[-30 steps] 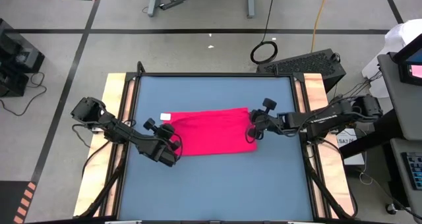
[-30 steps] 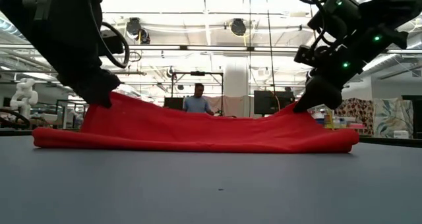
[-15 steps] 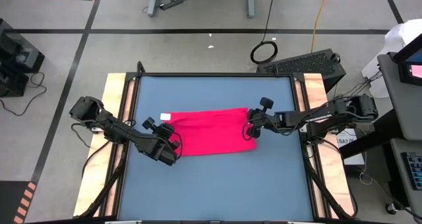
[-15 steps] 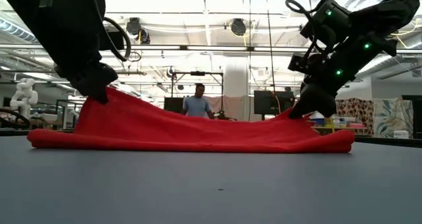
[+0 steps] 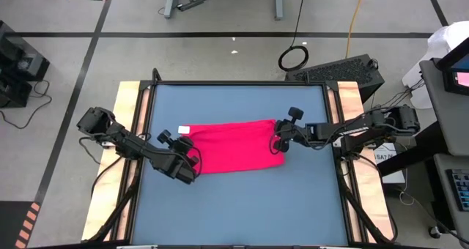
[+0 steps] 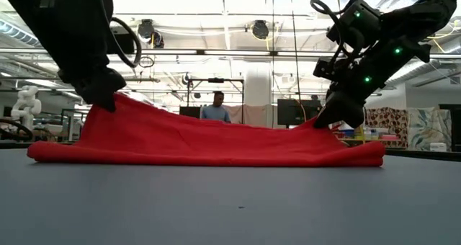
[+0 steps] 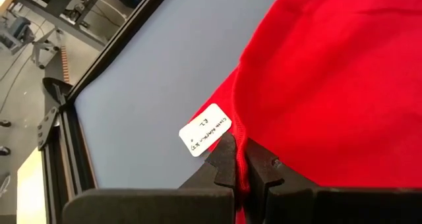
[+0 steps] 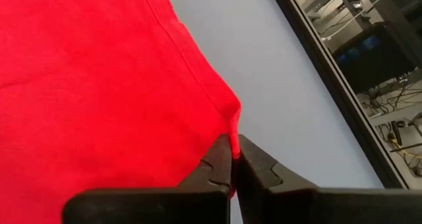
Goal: Roll towel
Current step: Roll the red towel
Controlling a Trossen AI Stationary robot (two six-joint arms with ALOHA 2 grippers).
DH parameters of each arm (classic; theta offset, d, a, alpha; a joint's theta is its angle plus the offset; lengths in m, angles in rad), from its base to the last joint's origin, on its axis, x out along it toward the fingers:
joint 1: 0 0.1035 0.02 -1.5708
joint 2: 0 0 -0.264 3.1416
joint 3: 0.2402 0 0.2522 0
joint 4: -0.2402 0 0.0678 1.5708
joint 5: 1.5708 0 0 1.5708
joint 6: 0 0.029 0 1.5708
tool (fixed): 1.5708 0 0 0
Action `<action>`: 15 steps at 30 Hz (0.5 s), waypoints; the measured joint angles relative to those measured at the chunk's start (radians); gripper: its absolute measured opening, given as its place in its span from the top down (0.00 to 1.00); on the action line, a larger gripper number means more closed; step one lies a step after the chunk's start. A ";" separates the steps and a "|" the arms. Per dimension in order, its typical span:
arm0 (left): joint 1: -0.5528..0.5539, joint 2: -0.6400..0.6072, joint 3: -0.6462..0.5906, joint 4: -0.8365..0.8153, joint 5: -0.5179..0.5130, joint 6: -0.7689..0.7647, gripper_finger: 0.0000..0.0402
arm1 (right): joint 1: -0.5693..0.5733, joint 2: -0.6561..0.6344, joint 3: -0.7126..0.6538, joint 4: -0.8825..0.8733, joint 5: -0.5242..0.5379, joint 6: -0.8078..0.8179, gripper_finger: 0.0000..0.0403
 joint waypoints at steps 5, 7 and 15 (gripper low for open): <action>0.003 0.000 -0.001 0.012 0.000 -0.001 0.99 | 0.000 0.001 0.000 -0.016 -0.023 0.032 1.00; 0.005 0.000 -0.001 0.031 -0.001 0.000 0.99 | 0.000 0.001 0.000 -0.030 -0.023 0.049 1.00; 0.015 0.000 -0.001 0.047 -0.001 0.001 0.99 | 0.000 0.001 0.000 -0.042 -0.027 0.052 1.00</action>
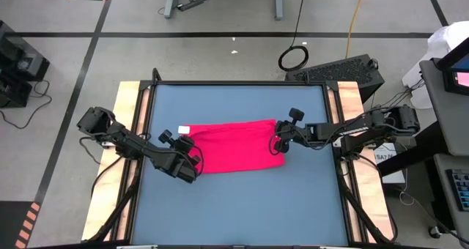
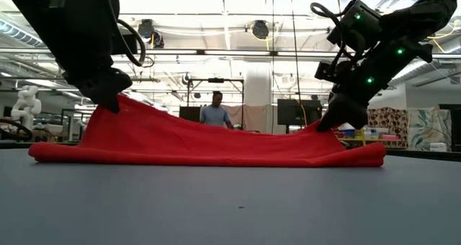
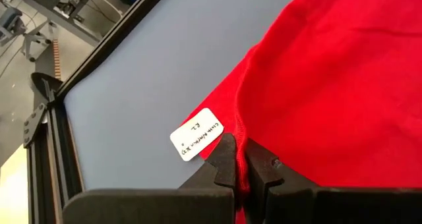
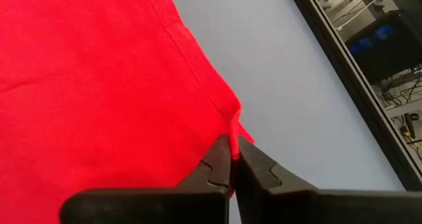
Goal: Roll towel
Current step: Roll the red towel
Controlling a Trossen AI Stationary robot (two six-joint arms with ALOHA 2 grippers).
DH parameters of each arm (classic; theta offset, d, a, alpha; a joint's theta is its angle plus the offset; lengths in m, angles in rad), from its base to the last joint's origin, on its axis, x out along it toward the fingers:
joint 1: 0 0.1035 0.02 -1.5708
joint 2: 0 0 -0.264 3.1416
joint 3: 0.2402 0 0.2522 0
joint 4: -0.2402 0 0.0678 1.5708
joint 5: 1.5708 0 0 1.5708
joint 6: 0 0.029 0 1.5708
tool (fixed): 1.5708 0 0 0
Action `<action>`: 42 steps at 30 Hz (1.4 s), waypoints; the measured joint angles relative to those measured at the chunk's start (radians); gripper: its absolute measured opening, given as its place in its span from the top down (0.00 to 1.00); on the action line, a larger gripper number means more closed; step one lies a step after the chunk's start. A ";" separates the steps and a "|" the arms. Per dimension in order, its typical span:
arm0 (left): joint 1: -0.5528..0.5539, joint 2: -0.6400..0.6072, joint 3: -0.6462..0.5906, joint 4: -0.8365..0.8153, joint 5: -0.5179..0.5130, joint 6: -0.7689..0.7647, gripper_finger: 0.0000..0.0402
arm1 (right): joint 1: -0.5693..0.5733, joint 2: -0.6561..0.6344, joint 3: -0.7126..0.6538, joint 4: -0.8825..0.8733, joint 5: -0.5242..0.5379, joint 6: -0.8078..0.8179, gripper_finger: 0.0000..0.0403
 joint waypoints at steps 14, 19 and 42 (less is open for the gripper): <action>0.001 0.000 0.000 0.009 -0.011 -0.002 0.99 | 0.000 0.000 0.000 0.002 0.014 0.020 0.77; 0.005 0.000 0.000 0.008 -0.011 -0.027 0.93 | 0.000 -0.003 0.000 0.002 0.062 0.020 0.68; 0.058 -0.067 -0.001 0.009 0.040 0.127 0.73 | -0.191 -0.107 0.000 -0.067 -0.234 0.170 0.76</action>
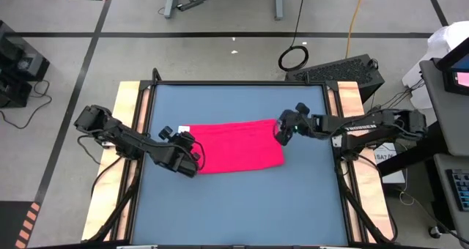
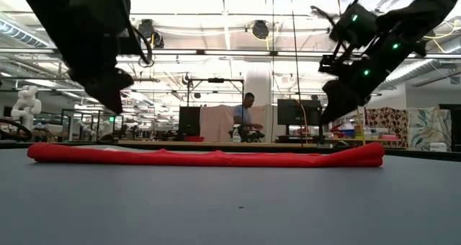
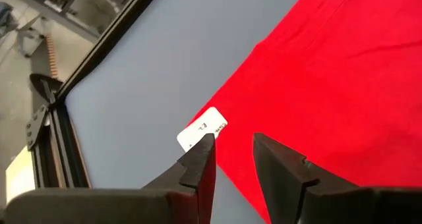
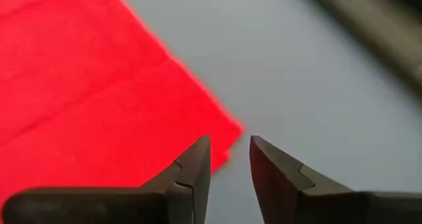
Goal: Roll towel
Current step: Roll the red towel
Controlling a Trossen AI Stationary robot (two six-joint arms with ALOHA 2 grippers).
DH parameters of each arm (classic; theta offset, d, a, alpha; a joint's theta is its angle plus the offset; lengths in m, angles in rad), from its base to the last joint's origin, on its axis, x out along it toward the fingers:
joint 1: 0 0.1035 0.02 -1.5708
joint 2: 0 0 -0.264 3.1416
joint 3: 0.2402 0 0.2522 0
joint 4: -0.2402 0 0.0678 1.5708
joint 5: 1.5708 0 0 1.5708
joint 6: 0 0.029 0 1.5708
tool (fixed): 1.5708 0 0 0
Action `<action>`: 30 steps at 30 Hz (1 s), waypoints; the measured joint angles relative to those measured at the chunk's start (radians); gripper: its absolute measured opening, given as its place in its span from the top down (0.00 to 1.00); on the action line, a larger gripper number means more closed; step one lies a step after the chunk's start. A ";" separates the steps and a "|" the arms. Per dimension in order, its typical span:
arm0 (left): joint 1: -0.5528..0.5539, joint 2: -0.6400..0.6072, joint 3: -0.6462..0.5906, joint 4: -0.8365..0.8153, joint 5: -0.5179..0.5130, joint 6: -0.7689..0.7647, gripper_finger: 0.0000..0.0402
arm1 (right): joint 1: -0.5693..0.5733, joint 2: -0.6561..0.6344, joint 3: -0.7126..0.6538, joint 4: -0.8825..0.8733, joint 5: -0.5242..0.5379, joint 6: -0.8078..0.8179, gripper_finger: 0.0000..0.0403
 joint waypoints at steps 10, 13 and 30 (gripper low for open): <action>0.040 -0.216 0.091 0.016 -0.024 0.422 0.73 | -0.150 0.044 0.002 0.076 -0.210 -0.011 0.76; 0.059 -0.232 0.100 0.108 -0.074 0.442 0.73 | -0.153 0.046 0.002 0.095 -0.214 -0.030 0.73; 0.342 -0.147 0.062 0.157 0.191 0.502 0.73 | -0.309 0.232 0.002 0.137 -0.519 -0.164 0.66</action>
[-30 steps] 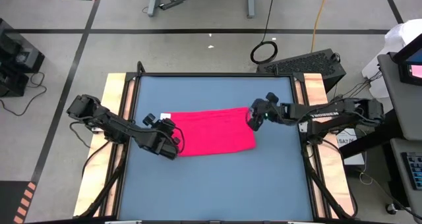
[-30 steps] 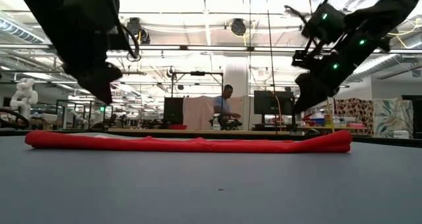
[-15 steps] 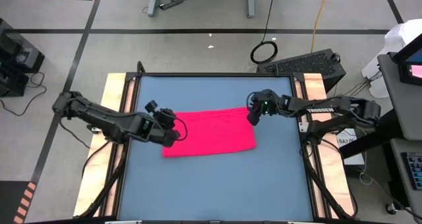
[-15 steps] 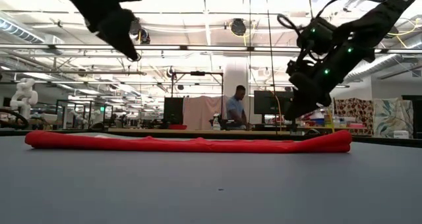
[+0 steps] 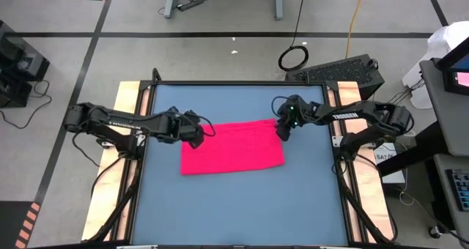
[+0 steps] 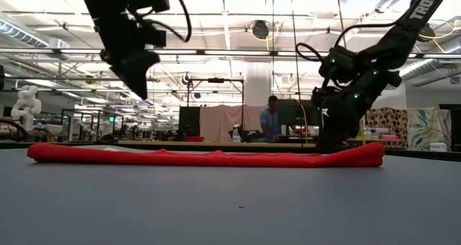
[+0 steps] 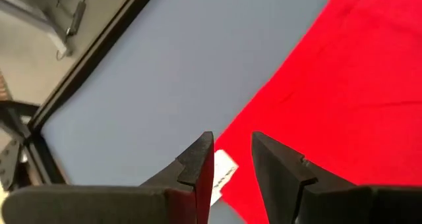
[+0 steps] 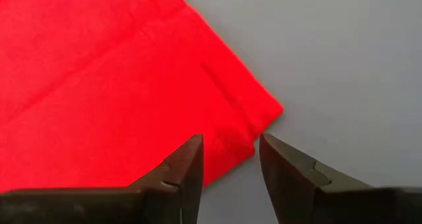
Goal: Roll towel
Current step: Roll the red towel
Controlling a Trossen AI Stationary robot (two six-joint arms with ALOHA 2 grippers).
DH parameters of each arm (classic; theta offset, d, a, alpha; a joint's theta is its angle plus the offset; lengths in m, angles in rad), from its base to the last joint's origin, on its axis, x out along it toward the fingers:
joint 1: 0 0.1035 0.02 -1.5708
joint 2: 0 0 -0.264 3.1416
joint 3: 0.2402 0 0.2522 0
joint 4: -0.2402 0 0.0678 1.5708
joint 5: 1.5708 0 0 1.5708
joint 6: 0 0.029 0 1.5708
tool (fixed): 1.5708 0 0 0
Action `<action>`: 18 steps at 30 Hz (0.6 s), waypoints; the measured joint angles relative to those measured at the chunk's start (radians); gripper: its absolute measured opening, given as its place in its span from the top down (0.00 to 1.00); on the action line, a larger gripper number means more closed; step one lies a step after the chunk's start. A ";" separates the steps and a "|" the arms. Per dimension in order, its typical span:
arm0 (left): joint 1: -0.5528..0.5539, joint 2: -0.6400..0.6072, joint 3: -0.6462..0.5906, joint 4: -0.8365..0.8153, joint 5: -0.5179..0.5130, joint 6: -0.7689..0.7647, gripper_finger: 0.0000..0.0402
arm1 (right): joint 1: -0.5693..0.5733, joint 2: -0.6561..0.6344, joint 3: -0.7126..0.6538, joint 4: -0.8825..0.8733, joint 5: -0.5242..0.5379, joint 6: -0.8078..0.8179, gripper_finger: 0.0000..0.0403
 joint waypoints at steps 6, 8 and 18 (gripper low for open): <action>0.054 -0.007 -0.059 0.017 0.023 0.000 0.73 | 0.000 0.044 0.000 0.032 -0.005 -0.045 0.67; 0.058 -0.007 -0.065 0.039 0.026 0.000 0.73 | 0.000 0.046 0.000 0.037 -0.003 -0.047 0.70; 0.058 -0.007 -0.157 0.061 0.056 -0.058 0.73 | 0.002 0.046 0.000 0.036 -0.009 -0.046 0.98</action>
